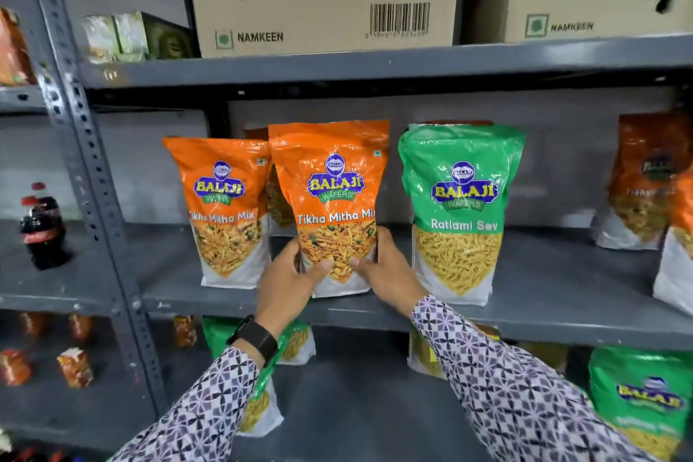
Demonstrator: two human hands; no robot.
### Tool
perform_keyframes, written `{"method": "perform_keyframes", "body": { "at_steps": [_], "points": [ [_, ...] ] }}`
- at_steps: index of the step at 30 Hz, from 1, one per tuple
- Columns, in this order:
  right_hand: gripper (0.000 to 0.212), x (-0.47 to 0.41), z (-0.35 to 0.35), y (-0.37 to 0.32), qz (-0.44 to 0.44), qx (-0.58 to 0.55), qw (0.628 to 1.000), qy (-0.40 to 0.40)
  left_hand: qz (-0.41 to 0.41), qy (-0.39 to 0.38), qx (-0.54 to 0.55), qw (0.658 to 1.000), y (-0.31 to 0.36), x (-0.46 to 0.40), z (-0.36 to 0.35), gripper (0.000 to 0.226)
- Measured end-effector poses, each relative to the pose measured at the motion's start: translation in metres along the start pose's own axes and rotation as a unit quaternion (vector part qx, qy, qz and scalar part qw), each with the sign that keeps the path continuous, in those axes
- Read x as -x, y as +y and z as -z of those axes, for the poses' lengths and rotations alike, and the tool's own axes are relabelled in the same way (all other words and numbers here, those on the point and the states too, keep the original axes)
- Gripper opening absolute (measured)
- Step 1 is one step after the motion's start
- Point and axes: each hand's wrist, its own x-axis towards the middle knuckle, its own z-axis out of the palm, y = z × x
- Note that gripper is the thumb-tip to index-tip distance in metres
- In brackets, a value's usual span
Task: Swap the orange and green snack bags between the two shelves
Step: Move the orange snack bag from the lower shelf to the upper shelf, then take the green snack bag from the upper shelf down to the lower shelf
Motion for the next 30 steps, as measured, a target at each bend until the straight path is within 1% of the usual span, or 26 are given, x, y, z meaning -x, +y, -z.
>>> {"method": "perform_keyframes", "body": {
  "at_steps": [3, 6, 8, 10, 11, 12, 13, 15, 16, 17, 18, 20, 22, 24, 25, 26, 28, 30],
  "points": [
    [0.054, -0.008, -0.002, 0.008, -0.011, 0.005, 1.000, -0.007, 0.006, -0.007, -0.008, 1.000, -0.006, -0.008, -0.007, 0.052],
    [0.054, -0.011, -0.001, 0.014, 0.001, 0.012, 1.000, -0.008, 0.003, -0.005, -0.001, 1.000, -0.013, -0.012, -0.012, 0.048],
    [0.057, -0.010, -0.001, 0.017, 0.016, 0.025, 1.000, -0.006, 0.003, -0.014, 0.004, 1.000, -0.015, -0.012, -0.011, 0.050],
    [0.066, -0.007, 0.000, 0.021, 0.044, 0.041, 0.998, 0.013, 0.001, -0.011, 0.006, 1.000, -0.016, -0.010, -0.010, 0.058],
    [0.073, -0.005, 0.000, 0.023, 0.058, 0.046, 0.997, 0.024, -0.004, 0.001, 0.011, 1.000, -0.014, -0.007, -0.010, 0.060],
    [0.078, -0.001, 0.002, 0.025, 0.074, 0.048, 0.996, 0.030, -0.014, 0.030, 0.018, 0.999, -0.013, -0.004, -0.011, 0.062],
    [0.081, 0.004, 0.004, 0.026, 0.091, 0.049, 0.994, 0.034, -0.025, 0.074, 0.017, 0.997, -0.011, 0.000, -0.013, 0.062],
    [0.078, 0.016, 0.014, 0.023, 0.122, 0.060, 0.989, 0.049, -0.060, 0.170, -0.003, 0.984, -0.002, 0.008, -0.019, 0.054],
    [0.075, 0.023, 0.021, 0.022, 0.140, 0.066, 0.986, 0.061, -0.084, 0.196, -0.012, 0.977, 0.003, 0.013, -0.024, 0.047],
    [0.071, 0.031, 0.029, 0.021, 0.160, 0.069, 0.981, 0.079, -0.105, 0.198, -0.017, 0.974, 0.009, 0.015, -0.029, 0.041],
    [0.065, 0.038, 0.038, 0.020, 0.181, 0.068, 0.976, 0.103, -0.117, 0.178, -0.014, 0.977, 0.014, 0.017, -0.035, 0.036],
    [0.053, 0.050, 0.059, 0.021, 0.213, 0.068, 0.960, 0.165, -0.106, 0.086, 0.002, 0.991, 0.020, 0.015, -0.050, 0.033],
    [0.042, 0.057, 0.081, 0.028, 0.234, 0.096, 0.936, 0.243, -0.083, -0.016, 0.010, 0.996, 0.026, 0.013, -0.068, 0.039],
    [0.038, 0.062, 0.102, 0.040, 0.239, 0.122, 0.913, 0.308, -0.060, -0.091, 0.017, 0.994, 0.032, 0.011, -0.086, 0.053],
    [0.041, 0.064, 0.112, 0.046, 0.223, 0.114, 0.914, 0.320, -0.047, -0.117, 0.021, 0.992, 0.036, 0.009, -0.095, 0.062],
    [0.046, 0.065, 0.119, 0.051, 0.191, 0.089, 0.925, 0.317, -0.034, -0.135, 0.028, 0.990, 0.040, 0.007, -0.103, 0.071],
    [0.063, 0.065, 0.130, 0.058, 0.106, 0.033, 0.952, 0.286, -0.009, -0.163, 0.048, 0.985, 0.046, 0.003, -0.118, 0.088],
    [0.078, 0.063, 0.137, 0.065, 0.027, 0.011, 0.969, 0.247, 0.010, -0.183, 0.086, 0.979, 0.053, 0.000, -0.128, 0.087]
  ]
}}
